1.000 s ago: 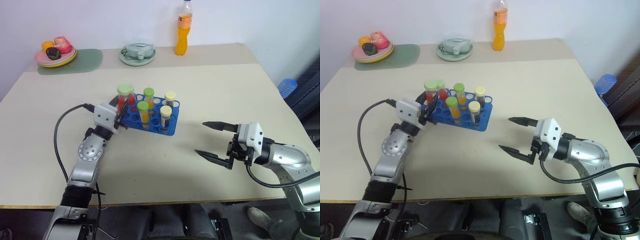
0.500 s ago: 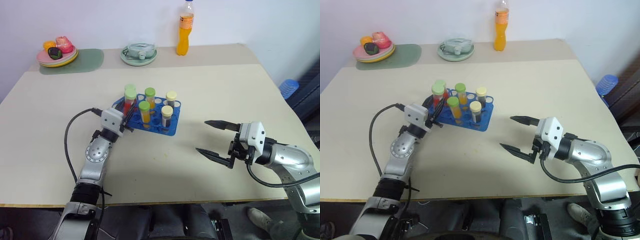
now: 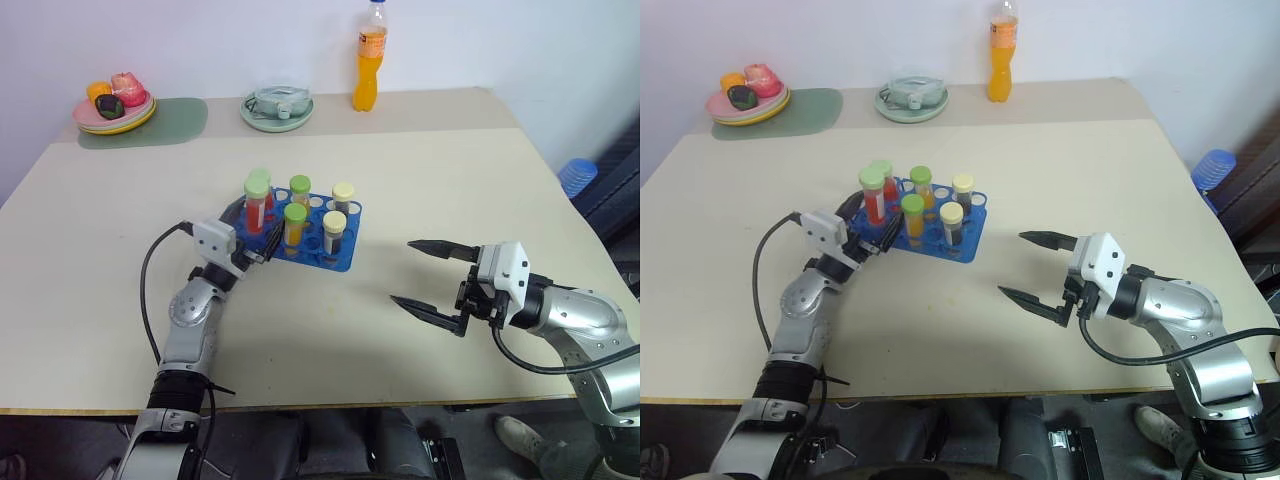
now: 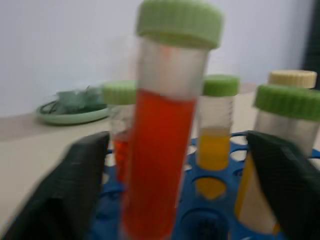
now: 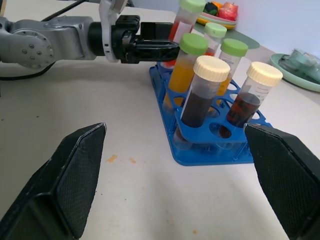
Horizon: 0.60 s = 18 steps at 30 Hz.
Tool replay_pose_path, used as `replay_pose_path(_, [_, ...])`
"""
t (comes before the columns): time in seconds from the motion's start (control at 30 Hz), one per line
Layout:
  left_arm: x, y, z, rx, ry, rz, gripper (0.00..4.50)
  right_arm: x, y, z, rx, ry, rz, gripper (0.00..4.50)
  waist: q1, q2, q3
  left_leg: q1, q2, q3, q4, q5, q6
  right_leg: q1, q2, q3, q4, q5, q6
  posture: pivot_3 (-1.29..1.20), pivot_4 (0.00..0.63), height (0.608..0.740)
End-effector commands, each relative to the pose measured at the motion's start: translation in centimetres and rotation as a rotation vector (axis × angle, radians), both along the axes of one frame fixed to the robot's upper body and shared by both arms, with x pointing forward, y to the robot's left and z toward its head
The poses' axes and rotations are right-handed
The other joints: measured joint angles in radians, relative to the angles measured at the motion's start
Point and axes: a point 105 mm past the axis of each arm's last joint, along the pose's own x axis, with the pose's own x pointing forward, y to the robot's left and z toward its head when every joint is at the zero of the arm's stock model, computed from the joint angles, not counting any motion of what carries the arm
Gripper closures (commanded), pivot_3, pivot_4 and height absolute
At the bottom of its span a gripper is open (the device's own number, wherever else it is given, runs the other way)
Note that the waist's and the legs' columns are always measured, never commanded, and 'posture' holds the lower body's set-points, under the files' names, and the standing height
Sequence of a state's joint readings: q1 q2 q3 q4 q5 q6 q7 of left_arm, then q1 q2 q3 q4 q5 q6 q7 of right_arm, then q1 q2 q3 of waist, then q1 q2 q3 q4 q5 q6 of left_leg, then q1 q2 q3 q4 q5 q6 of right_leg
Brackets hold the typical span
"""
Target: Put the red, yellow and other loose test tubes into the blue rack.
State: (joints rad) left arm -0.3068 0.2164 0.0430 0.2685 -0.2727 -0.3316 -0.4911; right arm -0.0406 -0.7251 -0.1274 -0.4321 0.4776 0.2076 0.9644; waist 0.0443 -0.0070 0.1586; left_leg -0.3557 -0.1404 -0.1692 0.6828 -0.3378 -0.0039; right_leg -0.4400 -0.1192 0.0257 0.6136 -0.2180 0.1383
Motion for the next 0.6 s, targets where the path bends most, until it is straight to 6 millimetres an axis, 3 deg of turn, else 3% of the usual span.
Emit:
replay_pose_path(0.03, [-0.2,-0.3,0.4,0.005,-0.018,-0.006,0.03,-0.3,0.6,1.4,0.004,-0.06,0.024,0.0,-0.001,0.0,0.0,0.0,0.0,0.0,0.0,0.0,0.0,0.0,0.0,0.0,0.0,0.0,0.0,0.0,0.15,0.74])
replay_pose_path(0.6, [0.3,1.0,1.0,-0.056,0.042,0.116,0.03,-0.1,0.8,1.1,0.018,-0.055,0.022,0.0,-0.003,0.0,0.0,0.0,0.0,0.0,0.0,0.0,0.0,0.0,0.0,0.0,0.0,0.0,0.0,0.0,0.15,0.74])
